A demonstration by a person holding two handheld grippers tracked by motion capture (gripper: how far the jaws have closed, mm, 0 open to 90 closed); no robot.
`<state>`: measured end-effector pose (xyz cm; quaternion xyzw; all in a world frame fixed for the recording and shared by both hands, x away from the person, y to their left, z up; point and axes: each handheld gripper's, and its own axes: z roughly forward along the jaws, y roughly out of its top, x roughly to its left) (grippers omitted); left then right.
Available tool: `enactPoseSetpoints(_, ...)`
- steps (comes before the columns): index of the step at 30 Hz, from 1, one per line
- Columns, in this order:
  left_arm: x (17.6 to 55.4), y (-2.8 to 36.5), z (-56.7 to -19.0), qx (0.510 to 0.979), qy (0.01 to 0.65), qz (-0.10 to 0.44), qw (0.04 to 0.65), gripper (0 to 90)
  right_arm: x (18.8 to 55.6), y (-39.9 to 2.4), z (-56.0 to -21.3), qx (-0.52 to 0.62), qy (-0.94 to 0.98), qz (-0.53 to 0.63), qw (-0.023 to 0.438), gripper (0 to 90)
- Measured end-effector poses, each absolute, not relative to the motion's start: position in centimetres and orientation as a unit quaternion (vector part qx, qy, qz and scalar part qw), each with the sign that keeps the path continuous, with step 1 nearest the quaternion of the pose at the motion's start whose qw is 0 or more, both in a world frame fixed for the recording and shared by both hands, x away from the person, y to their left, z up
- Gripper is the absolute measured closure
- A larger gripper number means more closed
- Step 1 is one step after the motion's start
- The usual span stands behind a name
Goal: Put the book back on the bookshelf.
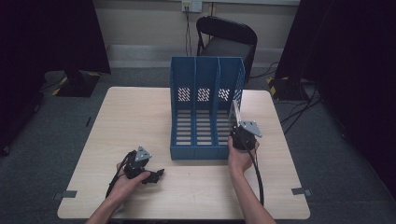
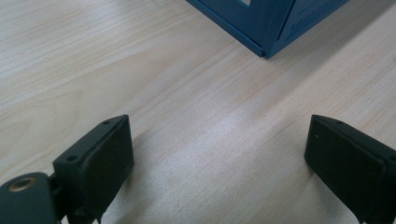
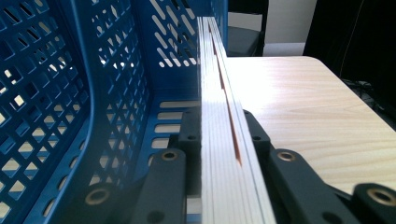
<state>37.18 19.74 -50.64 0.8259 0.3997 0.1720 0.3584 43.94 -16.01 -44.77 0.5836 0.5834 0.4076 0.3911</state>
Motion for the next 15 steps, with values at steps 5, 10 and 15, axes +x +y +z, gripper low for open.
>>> enactPoseSetpoints(5, 37.14, 19.74, -50.64, 0.826, 0.400, 0.172, 0.358, 7.5, 44.08, -16.17, -44.41, 0.579, 0.586, 0.414, 0.386, 71.6)
enactPoseSetpoints(10, 37.01, 19.78, -50.63, 0.827, 0.399, 0.172, 0.358, 7.6, 44.18, -16.23, -43.97, 0.573, 0.587, 0.423, 0.385, 68.9)
enactPoseSetpoints(15, 36.92, 19.81, -50.63, 0.828, 0.397, 0.171, 0.358, 7.6, 44.24, -16.25, -44.05, 0.573, 0.594, 0.424, 0.374, 66.6)
